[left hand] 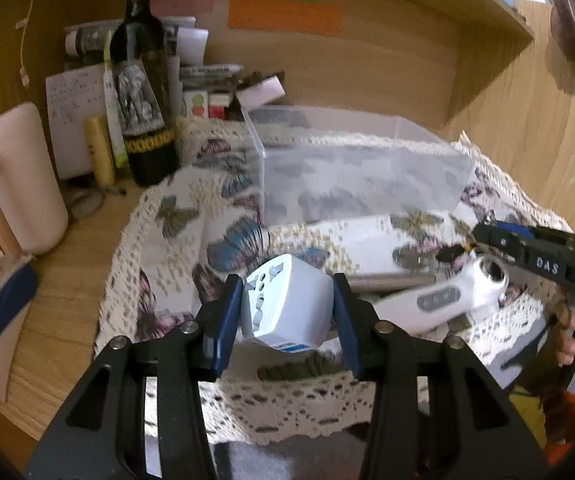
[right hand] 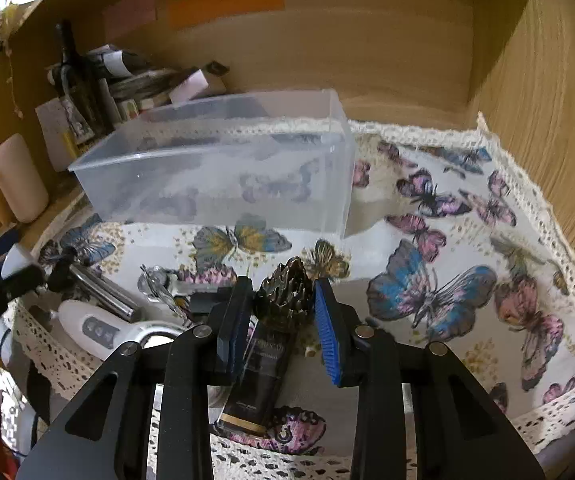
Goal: Organize rigid objects
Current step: 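Carry the plug cube into the clear box with the left tool while the right tool drops the cone in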
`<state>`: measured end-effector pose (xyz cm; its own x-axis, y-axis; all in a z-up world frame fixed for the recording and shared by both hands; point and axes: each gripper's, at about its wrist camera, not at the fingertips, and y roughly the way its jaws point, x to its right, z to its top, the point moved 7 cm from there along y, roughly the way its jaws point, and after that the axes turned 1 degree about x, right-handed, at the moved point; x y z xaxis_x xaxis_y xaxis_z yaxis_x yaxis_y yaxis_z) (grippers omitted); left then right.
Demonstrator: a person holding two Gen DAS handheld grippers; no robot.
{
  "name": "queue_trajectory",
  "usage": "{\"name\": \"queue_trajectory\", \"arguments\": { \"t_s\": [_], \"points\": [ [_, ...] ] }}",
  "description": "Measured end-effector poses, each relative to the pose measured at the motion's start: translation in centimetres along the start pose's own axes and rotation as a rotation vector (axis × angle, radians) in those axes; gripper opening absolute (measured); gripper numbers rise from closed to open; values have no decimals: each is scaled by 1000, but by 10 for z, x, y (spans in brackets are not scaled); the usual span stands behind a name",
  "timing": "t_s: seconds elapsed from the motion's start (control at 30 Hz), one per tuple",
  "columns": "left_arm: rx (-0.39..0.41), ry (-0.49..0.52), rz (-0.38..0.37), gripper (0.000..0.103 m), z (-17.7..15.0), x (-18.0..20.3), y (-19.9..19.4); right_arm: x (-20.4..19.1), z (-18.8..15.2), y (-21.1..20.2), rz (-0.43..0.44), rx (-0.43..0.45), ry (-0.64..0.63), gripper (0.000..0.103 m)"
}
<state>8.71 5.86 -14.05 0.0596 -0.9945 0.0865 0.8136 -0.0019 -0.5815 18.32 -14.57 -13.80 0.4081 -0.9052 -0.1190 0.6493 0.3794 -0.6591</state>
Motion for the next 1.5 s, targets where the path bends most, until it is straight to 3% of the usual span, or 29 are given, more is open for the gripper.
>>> {"name": "queue_trajectory", "arguments": {
  "t_s": [0.43, 0.73, 1.03, 1.5],
  "points": [
    [123, -4, -38, 44, 88, 6, -20, 0, 67, -41, 2, 189, -23, 29],
    [95, -10, -72, 44, 133, 15, 11, -5, 119, -36, 23, 245, -58, 29],
    [-35, 26, -68, 44, 145, 28, 72, -15, 138, 21, 41, 132, -107, 29],
    [-190, 79, -77, 44, 133, 45, 136, -20, 117, 103, 30, -123, -153, 29]
  ]
}}
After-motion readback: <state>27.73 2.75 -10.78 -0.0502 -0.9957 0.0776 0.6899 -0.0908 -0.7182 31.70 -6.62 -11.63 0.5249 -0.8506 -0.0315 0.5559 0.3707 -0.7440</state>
